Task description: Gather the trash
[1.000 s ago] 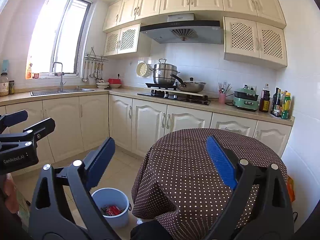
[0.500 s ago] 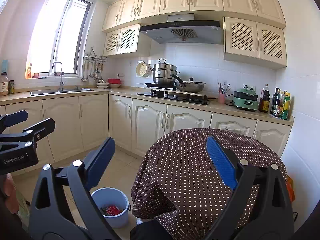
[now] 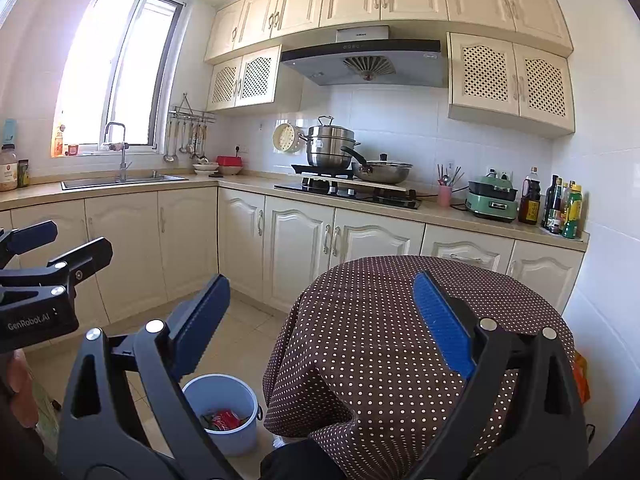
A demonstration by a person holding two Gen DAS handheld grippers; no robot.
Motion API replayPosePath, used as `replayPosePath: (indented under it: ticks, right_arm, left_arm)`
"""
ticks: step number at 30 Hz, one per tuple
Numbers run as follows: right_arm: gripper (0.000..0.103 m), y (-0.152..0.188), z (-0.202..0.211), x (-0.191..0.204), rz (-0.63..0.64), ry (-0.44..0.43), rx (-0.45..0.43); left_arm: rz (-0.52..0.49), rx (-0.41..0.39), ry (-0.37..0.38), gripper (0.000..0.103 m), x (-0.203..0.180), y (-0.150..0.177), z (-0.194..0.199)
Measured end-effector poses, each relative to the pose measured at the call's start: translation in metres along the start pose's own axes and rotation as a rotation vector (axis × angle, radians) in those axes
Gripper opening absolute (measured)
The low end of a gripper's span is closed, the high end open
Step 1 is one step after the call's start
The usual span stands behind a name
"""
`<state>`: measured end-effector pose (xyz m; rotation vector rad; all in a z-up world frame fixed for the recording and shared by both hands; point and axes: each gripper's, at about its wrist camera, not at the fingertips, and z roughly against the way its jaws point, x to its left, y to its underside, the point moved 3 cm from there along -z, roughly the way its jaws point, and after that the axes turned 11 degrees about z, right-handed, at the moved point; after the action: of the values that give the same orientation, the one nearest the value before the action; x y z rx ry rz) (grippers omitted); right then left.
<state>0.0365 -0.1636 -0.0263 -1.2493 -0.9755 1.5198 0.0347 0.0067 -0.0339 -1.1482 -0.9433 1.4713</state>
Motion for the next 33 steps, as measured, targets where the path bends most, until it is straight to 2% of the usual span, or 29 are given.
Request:
replayPosePath:
  ticks: [33]
  right_arm:
    - [0.091, 0.0002, -0.008, -0.0016, 0.003, -0.012, 0.008]
  left_arm:
    - [0.003, 0.015, -0.004, 0.093, -0.0019, 0.0007, -0.0004]
